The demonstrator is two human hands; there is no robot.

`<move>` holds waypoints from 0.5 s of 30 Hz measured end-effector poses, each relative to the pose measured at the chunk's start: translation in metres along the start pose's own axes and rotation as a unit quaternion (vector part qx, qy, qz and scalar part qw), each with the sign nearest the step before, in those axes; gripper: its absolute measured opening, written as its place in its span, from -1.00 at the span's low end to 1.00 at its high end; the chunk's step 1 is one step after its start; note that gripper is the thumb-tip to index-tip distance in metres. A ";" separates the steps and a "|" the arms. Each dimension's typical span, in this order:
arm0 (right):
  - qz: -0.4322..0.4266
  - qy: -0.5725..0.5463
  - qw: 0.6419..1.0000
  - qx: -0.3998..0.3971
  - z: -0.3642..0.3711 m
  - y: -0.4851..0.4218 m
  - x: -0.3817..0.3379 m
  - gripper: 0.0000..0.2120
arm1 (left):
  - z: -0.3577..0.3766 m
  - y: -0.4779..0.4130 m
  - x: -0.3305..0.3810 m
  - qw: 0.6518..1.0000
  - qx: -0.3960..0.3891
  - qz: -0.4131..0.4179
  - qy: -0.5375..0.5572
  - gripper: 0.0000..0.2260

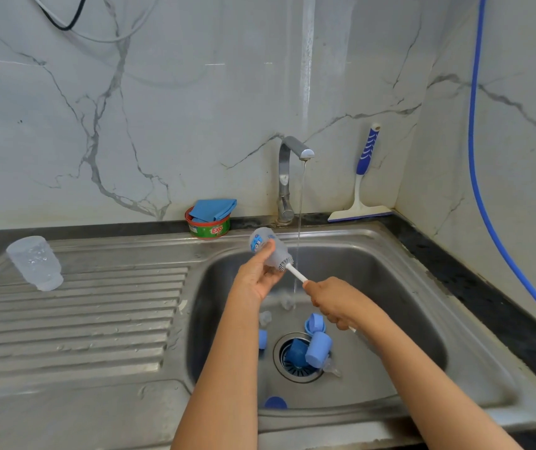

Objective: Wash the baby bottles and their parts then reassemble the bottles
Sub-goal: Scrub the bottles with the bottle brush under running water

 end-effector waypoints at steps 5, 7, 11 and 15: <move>-0.061 0.134 0.983 0.111 -0.001 -0.008 -0.007 -0.63 | -0.013 -0.004 0.002 0.995 0.088 0.048 -0.030 -0.63; -0.057 0.149 0.978 0.136 -0.003 -0.009 -0.006 -0.66 | -0.015 -0.006 0.005 0.990 0.108 0.083 -0.037 -0.72; -0.057 0.153 0.975 0.148 -0.007 -0.006 -0.007 -0.68 | -0.014 -0.007 0.013 0.973 0.139 0.166 -0.082 -0.66; -0.054 0.155 0.977 0.136 -0.006 -0.004 -0.009 -0.67 | -0.014 -0.003 0.015 0.960 0.169 0.204 -0.092 -0.61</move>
Point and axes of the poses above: each hand's wrist, its own y-axis away from the middle knuckle, its own z-axis out of the palm, x = y × z, the point moved 7 cm from there along -y, towards the middle knuckle, and after that the axes turned 10 degrees about z, right-handed, at the moved point
